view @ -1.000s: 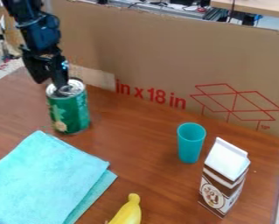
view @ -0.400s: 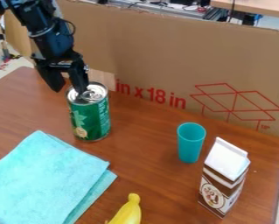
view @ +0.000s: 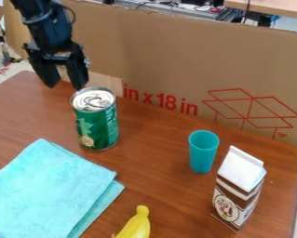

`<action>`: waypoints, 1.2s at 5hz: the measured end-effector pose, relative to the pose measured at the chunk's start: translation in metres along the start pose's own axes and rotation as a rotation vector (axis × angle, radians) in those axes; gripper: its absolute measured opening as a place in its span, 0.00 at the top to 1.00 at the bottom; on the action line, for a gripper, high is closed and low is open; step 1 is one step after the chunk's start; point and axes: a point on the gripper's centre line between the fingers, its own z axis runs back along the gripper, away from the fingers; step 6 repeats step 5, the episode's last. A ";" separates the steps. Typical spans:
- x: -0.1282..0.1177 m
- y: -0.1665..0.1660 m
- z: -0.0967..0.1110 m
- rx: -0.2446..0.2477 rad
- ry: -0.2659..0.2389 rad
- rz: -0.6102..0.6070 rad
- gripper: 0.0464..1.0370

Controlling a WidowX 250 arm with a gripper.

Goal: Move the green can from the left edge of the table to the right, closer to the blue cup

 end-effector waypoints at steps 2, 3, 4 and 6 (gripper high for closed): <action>-0.015 -0.006 0.057 0.023 -0.082 -0.041 0.04; -0.051 -0.004 0.075 0.042 0.107 -0.164 0.04; -0.080 -0.007 0.073 0.074 0.253 -0.243 0.04; -0.126 -0.019 0.072 0.138 0.237 -0.324 0.04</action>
